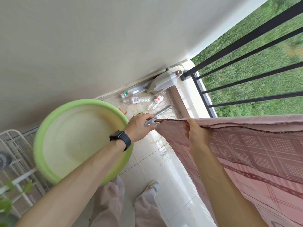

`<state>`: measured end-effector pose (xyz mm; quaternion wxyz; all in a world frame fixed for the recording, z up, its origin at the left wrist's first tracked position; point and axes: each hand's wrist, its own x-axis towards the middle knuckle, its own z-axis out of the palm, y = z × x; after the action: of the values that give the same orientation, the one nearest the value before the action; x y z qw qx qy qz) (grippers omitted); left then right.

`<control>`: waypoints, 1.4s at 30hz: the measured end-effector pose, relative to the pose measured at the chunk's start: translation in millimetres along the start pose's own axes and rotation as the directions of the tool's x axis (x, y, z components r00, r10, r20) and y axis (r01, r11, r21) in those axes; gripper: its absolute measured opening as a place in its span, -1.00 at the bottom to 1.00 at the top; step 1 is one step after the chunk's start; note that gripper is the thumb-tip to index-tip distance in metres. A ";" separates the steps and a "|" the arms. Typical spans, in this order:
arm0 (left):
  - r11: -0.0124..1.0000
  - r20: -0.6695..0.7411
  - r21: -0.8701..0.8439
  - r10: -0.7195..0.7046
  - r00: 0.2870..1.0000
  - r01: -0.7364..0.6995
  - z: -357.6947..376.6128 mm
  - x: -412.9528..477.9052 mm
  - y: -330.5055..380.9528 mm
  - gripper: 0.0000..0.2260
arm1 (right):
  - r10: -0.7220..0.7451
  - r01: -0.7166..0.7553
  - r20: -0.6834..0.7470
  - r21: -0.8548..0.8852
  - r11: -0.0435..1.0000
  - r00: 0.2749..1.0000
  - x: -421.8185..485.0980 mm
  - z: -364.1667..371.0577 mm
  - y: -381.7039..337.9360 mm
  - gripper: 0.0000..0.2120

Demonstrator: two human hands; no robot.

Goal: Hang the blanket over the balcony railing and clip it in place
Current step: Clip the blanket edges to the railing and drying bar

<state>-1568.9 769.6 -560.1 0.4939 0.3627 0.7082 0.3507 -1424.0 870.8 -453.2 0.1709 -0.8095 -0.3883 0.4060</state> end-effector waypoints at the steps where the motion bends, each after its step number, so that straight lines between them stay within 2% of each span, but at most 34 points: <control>1: 0.998 -0.014 -0.064 -0.013 1.000 0.012 0.4 0.3 -0.4 -0.76 | -0.004 0.004 0.002 0.001 1.000 1.000 0.0 -0.4 0.3 -0.84; 3: 0.946 -0.005 -0.310 -0.097 0.995 0.090 2.0 1.4 0.3 -0.81 | -0.005 0.005 0.006 0.002 1.000 1.000 -0.8 -1.2 0.3 -0.86; 4: 0.873 0.029 -0.461 -0.162 0.986 0.157 1.5 2.6 2.5 -0.80 | -0.007 0.007 0.008 0.002 1.000 1.000 -0.1 -1.8 0.8 -0.86; 6: 0.658 0.157 -0.693 -0.262 0.952 0.295 -1.5 3.9 9.7 -0.75 | -0.011 0.011 0.011 0.007 1.000 1.000 0.2 -2.2 1.1 -0.84; 8: 0.541 0.251 -0.756 -0.283 0.926 0.370 -3.6 5.2 12.1 -0.74 | -0.002 0.001 0.022 0.018 1.000 1.000 2.8 -2.6 2.2 -0.67; 10: 0.506 0.279 -0.766 -0.295 0.914 0.397 -3.3 6.1 9.2 -0.76 | -0.001 0.000 0.032 0.012 1.000 0.999 4.2 -3.0 3.3 -0.61; 11: 0.521 0.267 -0.757 -0.303 0.915 0.394 -1.8 6.6 7.5 -0.78 | -0.005 0.005 0.036 0.014 1.000 0.999 5.1 -3.4 4.1 -0.60; 14: 0.698 0.161 -0.633 -0.304 0.939 0.334 3.5 7.3 6.5 -0.77 | -0.010 0.010 0.039 0.002 1.000 0.999 6.9 -3.9 5.1 -0.57; 19: 0.863 0.023 -0.477 -0.177 0.984 0.166 10.4 10.4 14.0 -0.72 | -0.029 0.029 0.032 -0.011 1.000 0.999 8.4 -5.5 3.9 -0.72; 22: 0.952 -0.084 -0.303 -0.081 0.993 0.052 11.4 15.6 19.5 -0.70 | -0.038 0.038 0.025 -0.015 0.999 0.999 9.5 -5.5 4.5 -0.77; 26: 0.980 -0.134 -0.195 0.008 0.991 -0.034 10.4 21.0 27.6 -0.74 | -0.029 0.029 0.025 -0.003 1.000 0.999 9.2 -4.3 3.9 -0.74; 36: 0.978 -0.095 -0.205 0.018 0.995 -0.037 20.4 35.5 35.6 -0.78 | 0.001 -0.002 0.011 0.046 0.999 1.000 9.7 0.1 3.5 -0.79; 42: 0.980 0.032 -0.195 0.051 0.998 -0.043 25.2 50.3 40.0 -0.66 | -0.001 0.000 0.034 0.041 0.999 0.999 6.1 -2.1 1.6 -0.77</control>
<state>-1550.7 836.0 -555.0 0.5313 0.3356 0.6527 0.4232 -1419.3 874.5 -456.1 0.1810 -0.7986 -0.3829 0.4276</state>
